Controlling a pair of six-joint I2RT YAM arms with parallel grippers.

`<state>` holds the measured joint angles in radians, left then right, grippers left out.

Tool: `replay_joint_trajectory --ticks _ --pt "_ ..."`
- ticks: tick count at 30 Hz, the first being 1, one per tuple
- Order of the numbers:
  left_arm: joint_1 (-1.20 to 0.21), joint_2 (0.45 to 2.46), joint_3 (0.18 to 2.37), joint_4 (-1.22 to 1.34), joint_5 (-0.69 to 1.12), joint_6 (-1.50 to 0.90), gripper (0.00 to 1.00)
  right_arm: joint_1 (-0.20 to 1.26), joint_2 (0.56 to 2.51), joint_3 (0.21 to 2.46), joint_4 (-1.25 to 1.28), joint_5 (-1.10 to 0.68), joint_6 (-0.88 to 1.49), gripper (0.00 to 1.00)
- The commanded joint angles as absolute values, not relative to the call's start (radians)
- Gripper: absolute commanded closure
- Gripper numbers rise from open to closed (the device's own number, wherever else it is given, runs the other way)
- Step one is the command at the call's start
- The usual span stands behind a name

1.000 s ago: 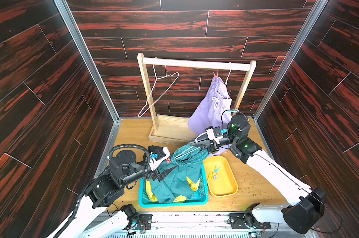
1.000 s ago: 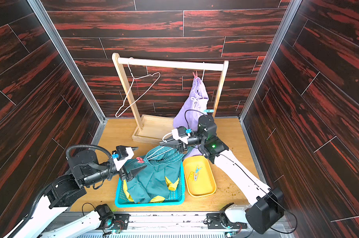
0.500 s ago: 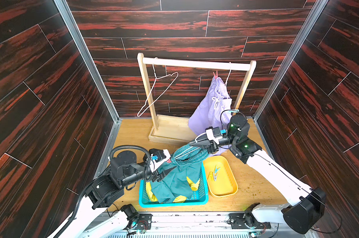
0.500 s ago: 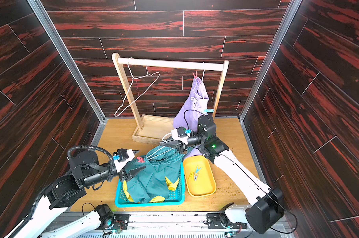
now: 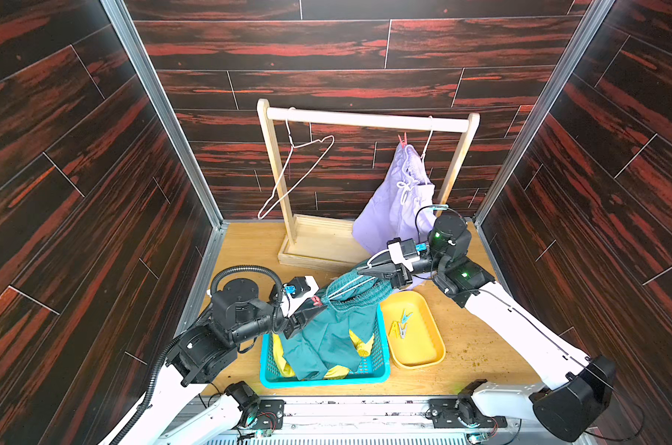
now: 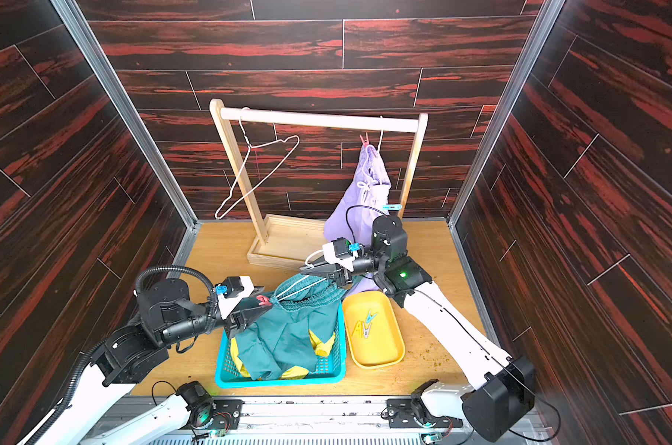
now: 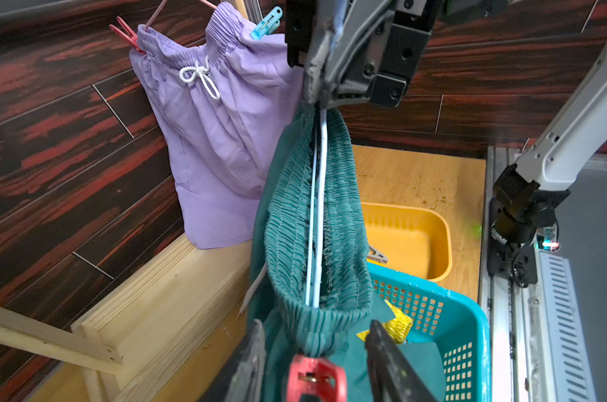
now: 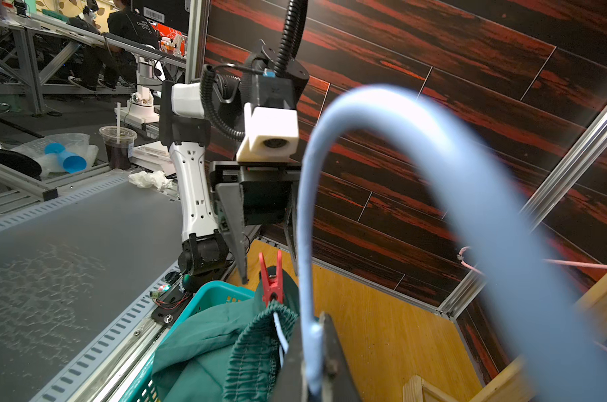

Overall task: Remove the clothespins securing shorts to the hanger
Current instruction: Remove the clothespin from the hanger.

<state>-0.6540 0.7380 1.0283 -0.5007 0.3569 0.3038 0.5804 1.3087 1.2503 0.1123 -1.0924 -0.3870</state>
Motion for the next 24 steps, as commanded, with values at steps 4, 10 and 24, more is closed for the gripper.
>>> replay_joint_trajectory --ticks 4,10,24 --pt "-0.64 0.735 1.025 -0.469 0.425 0.289 0.8 0.578 1.278 1.287 0.117 -1.092 -0.4 1.0" --pt "-0.638 0.747 1.028 -0.479 0.447 0.289 1.0 0.578 1.285 1.293 0.138 -1.078 -0.383 1.0" --pt "-0.638 0.592 0.9 -0.093 0.007 0.223 1.0 0.668 1.344 1.339 0.078 -0.889 -0.404 1.0"
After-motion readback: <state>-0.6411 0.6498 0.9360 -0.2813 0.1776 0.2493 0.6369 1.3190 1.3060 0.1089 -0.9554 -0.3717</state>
